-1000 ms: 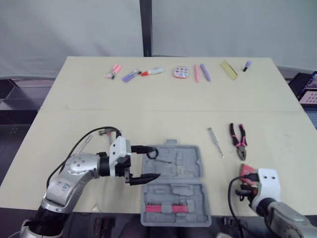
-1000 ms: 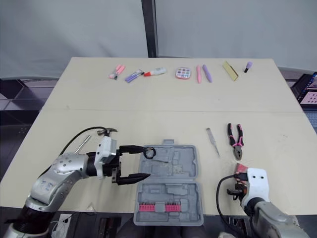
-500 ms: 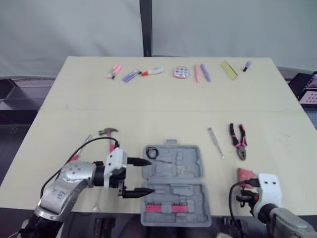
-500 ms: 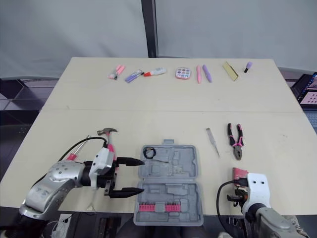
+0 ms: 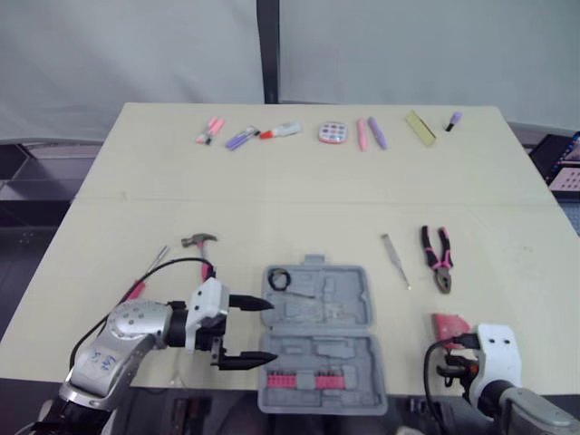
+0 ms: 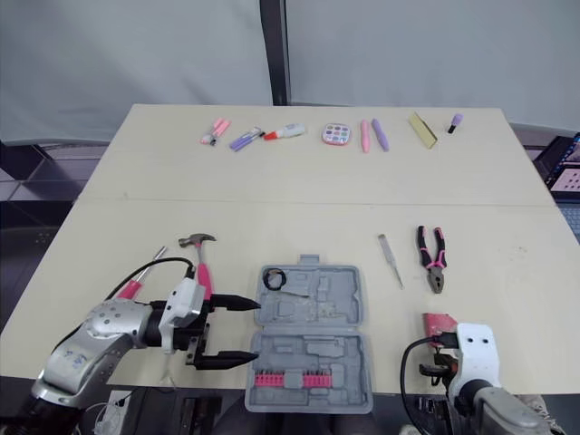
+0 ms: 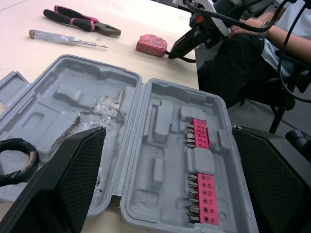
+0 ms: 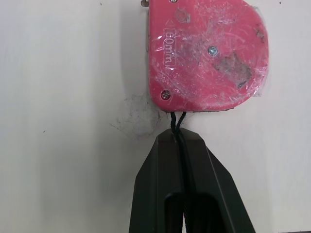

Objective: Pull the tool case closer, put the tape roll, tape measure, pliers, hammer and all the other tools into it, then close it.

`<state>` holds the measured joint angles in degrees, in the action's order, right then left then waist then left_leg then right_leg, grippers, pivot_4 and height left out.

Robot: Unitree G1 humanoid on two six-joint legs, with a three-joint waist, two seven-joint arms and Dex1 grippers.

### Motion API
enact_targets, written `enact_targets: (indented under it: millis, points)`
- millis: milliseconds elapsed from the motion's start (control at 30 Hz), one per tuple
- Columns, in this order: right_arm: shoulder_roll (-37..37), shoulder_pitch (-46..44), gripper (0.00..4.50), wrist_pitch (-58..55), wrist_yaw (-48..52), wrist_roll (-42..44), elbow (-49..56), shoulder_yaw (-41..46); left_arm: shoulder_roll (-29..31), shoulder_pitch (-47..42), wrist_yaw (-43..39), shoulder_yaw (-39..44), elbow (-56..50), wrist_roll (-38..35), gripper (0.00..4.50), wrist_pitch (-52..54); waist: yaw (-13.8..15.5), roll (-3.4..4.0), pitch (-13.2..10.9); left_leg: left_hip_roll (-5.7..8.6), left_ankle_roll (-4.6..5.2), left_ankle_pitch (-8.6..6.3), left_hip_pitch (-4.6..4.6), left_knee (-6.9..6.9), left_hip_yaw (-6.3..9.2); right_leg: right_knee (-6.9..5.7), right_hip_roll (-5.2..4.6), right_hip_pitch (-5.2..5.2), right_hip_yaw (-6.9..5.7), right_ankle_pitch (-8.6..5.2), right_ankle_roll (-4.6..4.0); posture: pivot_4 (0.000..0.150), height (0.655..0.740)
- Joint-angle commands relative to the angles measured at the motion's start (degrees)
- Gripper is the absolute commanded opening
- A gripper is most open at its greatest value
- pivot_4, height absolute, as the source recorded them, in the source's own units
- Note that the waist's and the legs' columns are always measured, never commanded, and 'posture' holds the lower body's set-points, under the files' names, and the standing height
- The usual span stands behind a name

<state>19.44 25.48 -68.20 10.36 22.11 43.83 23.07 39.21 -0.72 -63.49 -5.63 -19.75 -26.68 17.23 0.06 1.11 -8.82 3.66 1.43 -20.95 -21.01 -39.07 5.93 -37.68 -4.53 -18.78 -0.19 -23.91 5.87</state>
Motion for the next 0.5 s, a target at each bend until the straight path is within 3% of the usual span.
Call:
enact_targets:
  millis: [33,367,500]
  points:
    - [-0.05,1.61,0.03,-1.99,0.38,0.14,-0.07,1.05,0.23,0.41,-0.88,0.09,-0.49,0.04,4.50,-1.35,-0.01,0.00,0.00,0.00,0.00,0.00,0.00,0.00,0.00,0.00,0.00,0.00,0.00,0.00,0.00,0.150,0.7134]
    - [-0.31,-0.13,0.03,-3.23,0.42,0.55,-0.38,0.94,0.16,0.34,-1.15,-0.19,0.04,0.37,4.50,-2.38,-0.13,0.00,0.00,0.00,0.00,0.00,0.01,0.00,-0.01,0.00,0.01,0.00,0.00,0.00,0.00,0.150,0.7134]
    - [-0.60,-1.06,1.32,-7.46,1.27,2.27,0.73,3.58,0.00,0.33,-1.23,-0.37,0.33,0.51,4.50,-2.91,-0.11,-0.01,0.01,-0.01,0.00,0.00,0.00,0.00,-0.01,0.00,0.01,0.00,0.00,0.00,0.00,0.150,0.7134]
